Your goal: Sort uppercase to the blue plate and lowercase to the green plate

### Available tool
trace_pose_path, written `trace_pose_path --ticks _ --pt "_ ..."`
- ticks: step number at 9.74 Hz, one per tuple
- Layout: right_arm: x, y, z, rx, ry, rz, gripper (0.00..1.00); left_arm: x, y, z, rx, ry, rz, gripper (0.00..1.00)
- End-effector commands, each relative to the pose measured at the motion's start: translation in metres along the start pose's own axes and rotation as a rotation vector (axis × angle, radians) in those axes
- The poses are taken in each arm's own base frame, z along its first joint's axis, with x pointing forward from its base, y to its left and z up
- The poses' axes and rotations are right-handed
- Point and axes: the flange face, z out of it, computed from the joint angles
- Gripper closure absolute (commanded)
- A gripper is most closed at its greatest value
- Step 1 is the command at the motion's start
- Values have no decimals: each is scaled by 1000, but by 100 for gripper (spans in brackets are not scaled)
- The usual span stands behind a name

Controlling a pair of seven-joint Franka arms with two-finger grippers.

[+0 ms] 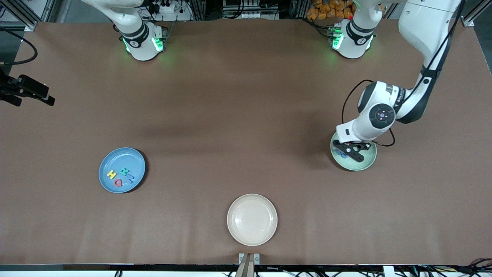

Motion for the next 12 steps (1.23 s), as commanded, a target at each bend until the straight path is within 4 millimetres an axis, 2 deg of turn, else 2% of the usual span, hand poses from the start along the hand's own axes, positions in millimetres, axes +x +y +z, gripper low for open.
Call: trace_pose_path --ticks 1,2,4,6,8,9,11,12 --pt "-6 -6 -6 6 3 -7 0 3 -7 -17 -3 31 -8 0" --pt "-7 -6 -6 6 1 -7 0 1 -14 -18 -3 34 -33 0" --pt "-7 -7 -6 6 1 -9 0 5 -14 -30 7 54 -129 0" --pt "-7 -8 -6 6 1 -10 0 20 -8 -70 26 111 -266 0" --pt "-6 -8 -6 6 3 -10 0 29 -12 -127 38 114 -394 0" --pt "-6 -8 -6 6 3 -10 0 34 -13 -170 2 112 -447 0" --pt "-6 -7 -6 6 4 -9 0 28 -38 -246 -131 78 -620 0" --pt "-6 -8 -6 6 4 -10 0 19 -48 -273 -126 96 -675 0"
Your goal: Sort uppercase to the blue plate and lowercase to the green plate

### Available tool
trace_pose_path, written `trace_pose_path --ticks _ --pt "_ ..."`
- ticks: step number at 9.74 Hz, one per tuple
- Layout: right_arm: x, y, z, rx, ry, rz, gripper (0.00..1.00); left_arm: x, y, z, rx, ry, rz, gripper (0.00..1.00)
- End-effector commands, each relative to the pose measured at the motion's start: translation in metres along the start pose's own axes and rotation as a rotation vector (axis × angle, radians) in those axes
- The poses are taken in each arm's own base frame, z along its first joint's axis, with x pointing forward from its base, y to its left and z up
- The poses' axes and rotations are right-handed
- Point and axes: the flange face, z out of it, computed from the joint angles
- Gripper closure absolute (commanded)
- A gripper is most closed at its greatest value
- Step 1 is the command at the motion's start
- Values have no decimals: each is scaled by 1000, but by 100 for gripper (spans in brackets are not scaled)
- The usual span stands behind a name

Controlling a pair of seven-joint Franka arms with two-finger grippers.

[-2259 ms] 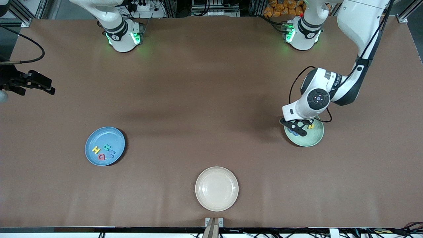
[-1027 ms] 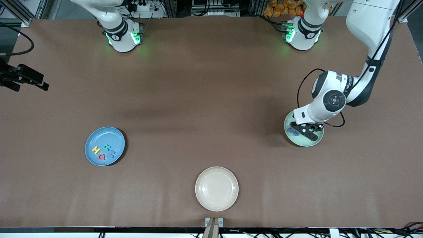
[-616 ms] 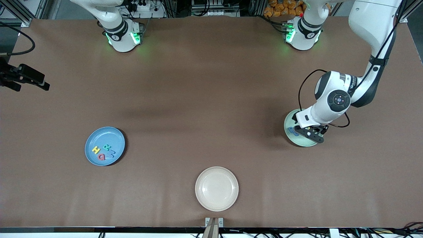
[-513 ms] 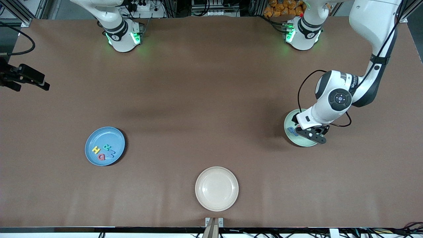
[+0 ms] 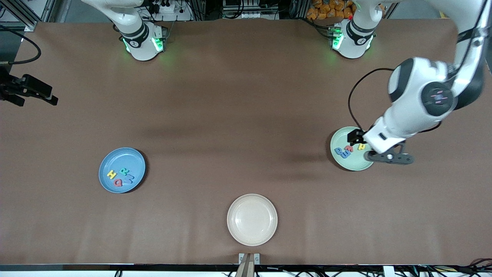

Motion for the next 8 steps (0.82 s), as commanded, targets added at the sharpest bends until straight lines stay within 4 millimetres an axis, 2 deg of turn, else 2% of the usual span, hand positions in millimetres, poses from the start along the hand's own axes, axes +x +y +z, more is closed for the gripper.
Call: trace_pose_path --ticks 1,2,3,5,6,7,8 --pt "-6 -2 -6 6 5 0 0 0 -26 -56 -37 32 -137 0" --pt "-6 -2 -6 6 6 1 0 -7 -41 -82 -35 77 -180 0" --pt "-6 -2 -7 6 8 3 0 -15 -44 -104 -31 106 -218 0" --pt "-6 -2 -7 6 8 3 0 -39 -73 -148 -24 156 -310 0" --pt "-6 -2 -7 6 8 3 0 -52 -83 -164 -26 158 -321 0" --pt "-5 -2 -6 6 8 1 0 -63 -102 -179 -51 164 -346 0" --pt "-5 -1 -6 6 8 3 0 -71 -102 -186 -53 157 -329 0"
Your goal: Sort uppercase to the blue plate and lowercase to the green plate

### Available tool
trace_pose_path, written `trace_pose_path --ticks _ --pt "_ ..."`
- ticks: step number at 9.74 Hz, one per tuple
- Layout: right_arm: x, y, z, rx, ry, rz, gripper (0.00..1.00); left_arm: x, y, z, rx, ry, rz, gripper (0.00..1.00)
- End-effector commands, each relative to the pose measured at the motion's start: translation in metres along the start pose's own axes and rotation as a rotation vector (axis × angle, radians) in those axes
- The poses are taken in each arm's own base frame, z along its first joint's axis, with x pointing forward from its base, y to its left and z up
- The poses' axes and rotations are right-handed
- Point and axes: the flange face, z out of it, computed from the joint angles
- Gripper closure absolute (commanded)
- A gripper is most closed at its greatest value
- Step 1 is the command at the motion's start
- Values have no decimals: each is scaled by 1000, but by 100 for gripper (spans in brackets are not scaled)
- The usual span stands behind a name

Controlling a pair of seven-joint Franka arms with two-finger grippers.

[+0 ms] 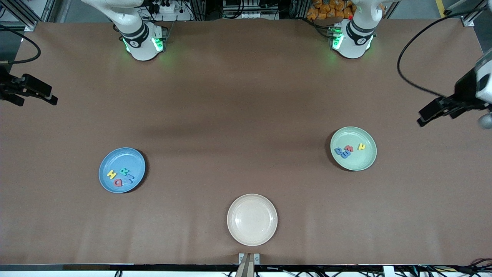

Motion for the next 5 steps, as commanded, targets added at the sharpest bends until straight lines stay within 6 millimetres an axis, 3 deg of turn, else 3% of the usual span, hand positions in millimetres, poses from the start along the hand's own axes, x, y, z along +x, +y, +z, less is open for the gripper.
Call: trace_pose_path --ticks 1,3,5 --pt "-5 -1 -5 6 6 3 0 -16 -11 -15 -15 -33 5 0" --pt "-5 -2 -5 6 6 2 0 -21 -9 -20 -4 -33 19 0" --pt "-5 -2 -5 6 6 2 0 -16 -18 -4 -1 -63 164 0"
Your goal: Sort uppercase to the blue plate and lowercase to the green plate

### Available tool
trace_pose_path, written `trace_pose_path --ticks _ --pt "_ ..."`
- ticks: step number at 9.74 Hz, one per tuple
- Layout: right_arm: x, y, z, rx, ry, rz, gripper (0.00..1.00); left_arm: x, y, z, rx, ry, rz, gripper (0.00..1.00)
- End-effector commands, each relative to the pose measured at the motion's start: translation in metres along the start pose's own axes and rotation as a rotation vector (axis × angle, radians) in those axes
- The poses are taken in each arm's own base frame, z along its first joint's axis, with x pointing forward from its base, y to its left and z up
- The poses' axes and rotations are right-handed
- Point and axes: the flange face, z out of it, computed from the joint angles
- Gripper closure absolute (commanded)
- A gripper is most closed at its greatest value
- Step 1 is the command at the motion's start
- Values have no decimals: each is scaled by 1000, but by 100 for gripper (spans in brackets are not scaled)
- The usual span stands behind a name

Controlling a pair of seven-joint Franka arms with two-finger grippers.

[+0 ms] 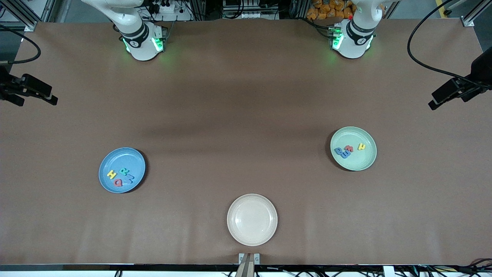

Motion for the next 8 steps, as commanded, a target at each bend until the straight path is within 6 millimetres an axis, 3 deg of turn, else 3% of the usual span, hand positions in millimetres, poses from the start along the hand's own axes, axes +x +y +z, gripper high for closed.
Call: trace_pose_path --ticks 1,2,4,5,8 --pt "-5 -1 -6 6 9 3 0 -2 -14 17 -13 -46 69 0" --pt "-5 -1 -6 6 9 3 0 -6 6 22 -11 -56 88 0" --pt "-4 -1 -4 6 6 3 0 -11 35 54 -4 -106 115 0" --pt "-4 -2 -5 6 7 2 0 -15 53 57 -4 -109 121 0" --pt "-4 -1 -5 6 8 3 0 -16 59 62 1 -118 113 0"
